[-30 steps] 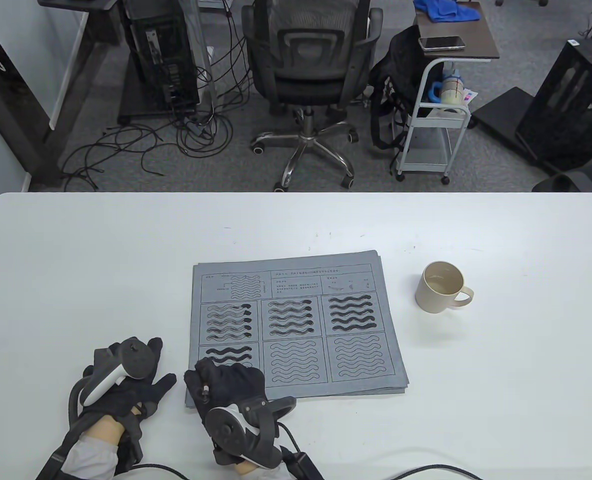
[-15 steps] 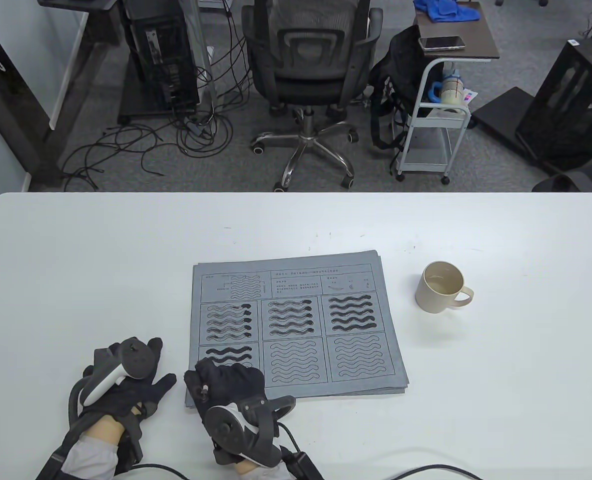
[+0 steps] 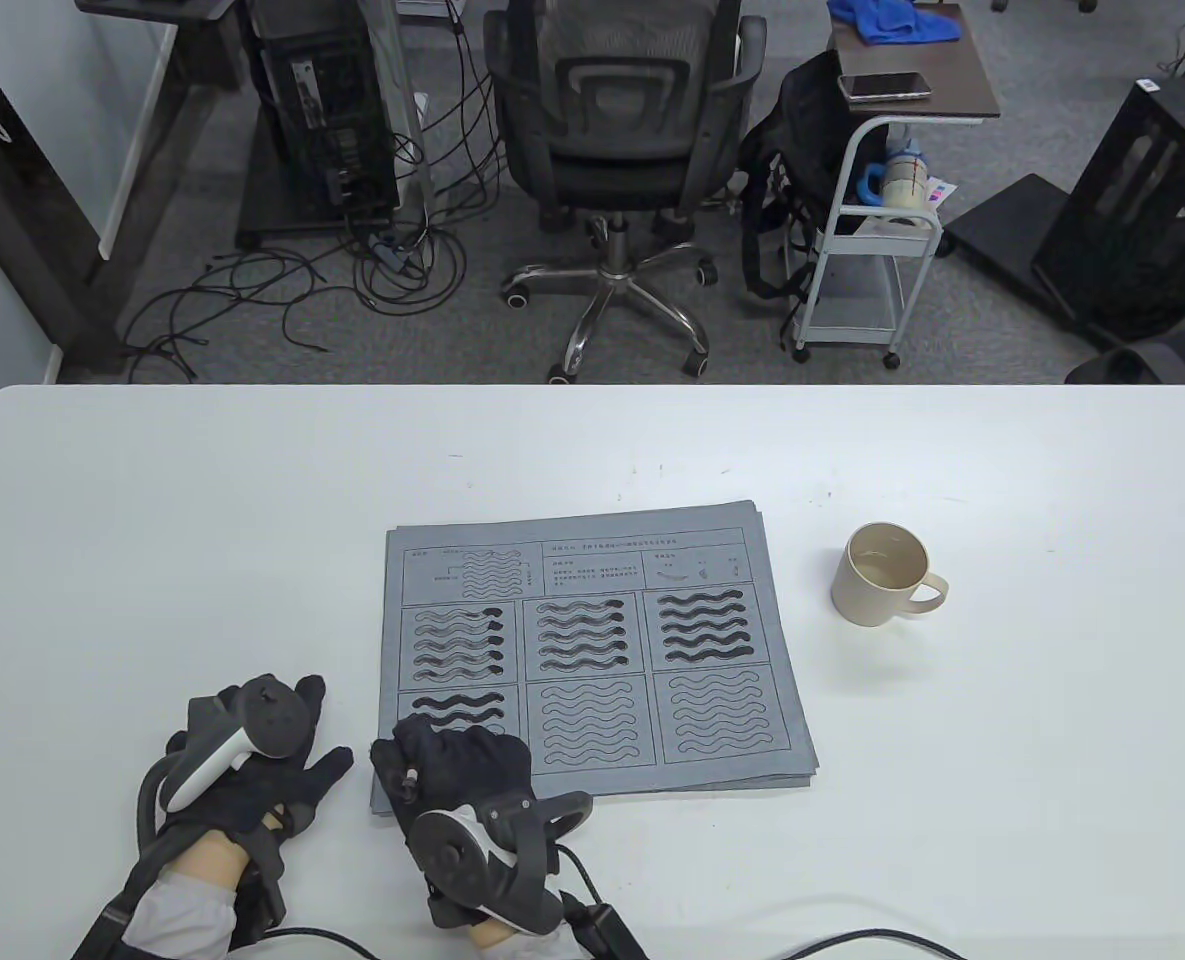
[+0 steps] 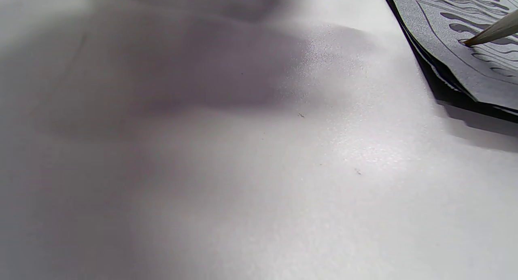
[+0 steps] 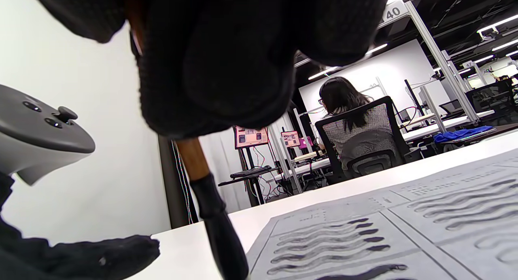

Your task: Trace patterns on water writing practice cloth with Chinese brush

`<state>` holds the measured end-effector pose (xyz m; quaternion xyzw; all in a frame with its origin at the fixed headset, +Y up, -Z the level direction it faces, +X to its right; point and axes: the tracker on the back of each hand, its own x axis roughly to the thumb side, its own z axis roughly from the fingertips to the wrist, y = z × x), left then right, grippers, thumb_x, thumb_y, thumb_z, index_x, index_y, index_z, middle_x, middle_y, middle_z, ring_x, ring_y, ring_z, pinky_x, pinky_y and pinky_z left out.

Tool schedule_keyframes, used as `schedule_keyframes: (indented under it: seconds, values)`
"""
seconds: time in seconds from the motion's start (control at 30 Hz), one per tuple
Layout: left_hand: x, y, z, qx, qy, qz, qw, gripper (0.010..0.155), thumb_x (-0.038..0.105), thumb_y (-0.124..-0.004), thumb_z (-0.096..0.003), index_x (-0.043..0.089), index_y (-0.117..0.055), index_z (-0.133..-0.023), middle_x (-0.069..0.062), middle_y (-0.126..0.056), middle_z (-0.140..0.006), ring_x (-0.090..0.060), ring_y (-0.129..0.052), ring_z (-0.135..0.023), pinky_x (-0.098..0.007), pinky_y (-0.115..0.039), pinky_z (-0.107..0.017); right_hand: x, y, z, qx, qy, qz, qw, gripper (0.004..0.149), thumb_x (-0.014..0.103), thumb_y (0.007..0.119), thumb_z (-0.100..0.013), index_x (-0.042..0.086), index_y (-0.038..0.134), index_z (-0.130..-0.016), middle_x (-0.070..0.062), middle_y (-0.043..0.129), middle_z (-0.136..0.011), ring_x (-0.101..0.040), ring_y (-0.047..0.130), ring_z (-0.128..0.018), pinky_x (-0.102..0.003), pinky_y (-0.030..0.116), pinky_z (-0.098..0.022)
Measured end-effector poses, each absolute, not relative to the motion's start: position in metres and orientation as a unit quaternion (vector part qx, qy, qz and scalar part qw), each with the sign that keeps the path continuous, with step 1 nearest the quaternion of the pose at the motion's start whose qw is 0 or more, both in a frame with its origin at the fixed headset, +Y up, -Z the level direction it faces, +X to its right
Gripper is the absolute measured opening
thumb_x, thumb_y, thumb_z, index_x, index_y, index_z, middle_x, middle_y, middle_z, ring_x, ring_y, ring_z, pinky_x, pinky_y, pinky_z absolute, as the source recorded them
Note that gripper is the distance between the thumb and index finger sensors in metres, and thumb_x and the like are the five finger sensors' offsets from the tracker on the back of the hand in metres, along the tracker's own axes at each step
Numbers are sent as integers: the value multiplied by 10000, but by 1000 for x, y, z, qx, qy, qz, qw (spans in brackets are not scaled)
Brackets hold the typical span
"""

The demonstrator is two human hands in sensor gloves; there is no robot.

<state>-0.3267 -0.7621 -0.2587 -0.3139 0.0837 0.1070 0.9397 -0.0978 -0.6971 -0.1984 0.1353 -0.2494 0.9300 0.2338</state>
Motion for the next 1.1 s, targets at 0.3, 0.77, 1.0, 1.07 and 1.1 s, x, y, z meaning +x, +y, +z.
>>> schedule_keyframes:
  seconds: [0.3,0.77,1.0,1.07,1.1]
  values:
    - [-327,-762,-259,-314,83,107,940,784,654,-520,-538,425,9,-1071,-80,54,-1172,-365,90,-1026,-767,-57,-667,-97,-697,-199,131,-255,930,230,399,498,778,-515,190,905,-735,-1,1085,-516,-145,1038,-397,-419,824,-435]
    - [-327,-762,-259,-313,83,109,940,785,654,-519,-538,424,10,-1071,-79,55,-1173,-365,90,-1026,-767,-56,-668,-97,-697,-199,124,-261,930,227,404,493,784,-514,174,915,-724,-11,1091,-494,-150,1042,-370,-420,828,-414]
    - [-327,-762,-259,-313,83,109,940,785,655,-519,-537,426,9,-1071,-78,55,-1173,-365,90,-1026,-766,-56,-668,-96,-696,-199,123,-264,930,224,406,494,785,-514,170,917,-719,-13,1090,-488,-148,1041,-361,-419,829,-406]
    - [-327,-762,-259,-313,83,109,940,784,654,-519,-538,425,9,-1071,-79,54,-1173,-365,90,-1026,-766,-56,-668,-96,-696,-199,122,-265,930,224,406,494,785,-513,169,918,-718,-14,1090,-483,-150,1040,-357,-420,829,-404]
    - [-327,-762,-259,-313,83,109,940,785,655,-519,-537,425,8,-1071,-79,55,-1173,-365,90,-1026,-767,-56,-668,-96,-696,-199,122,-265,930,224,406,493,785,-514,168,917,-718,-15,1090,-482,-150,1039,-357,-420,829,-404]
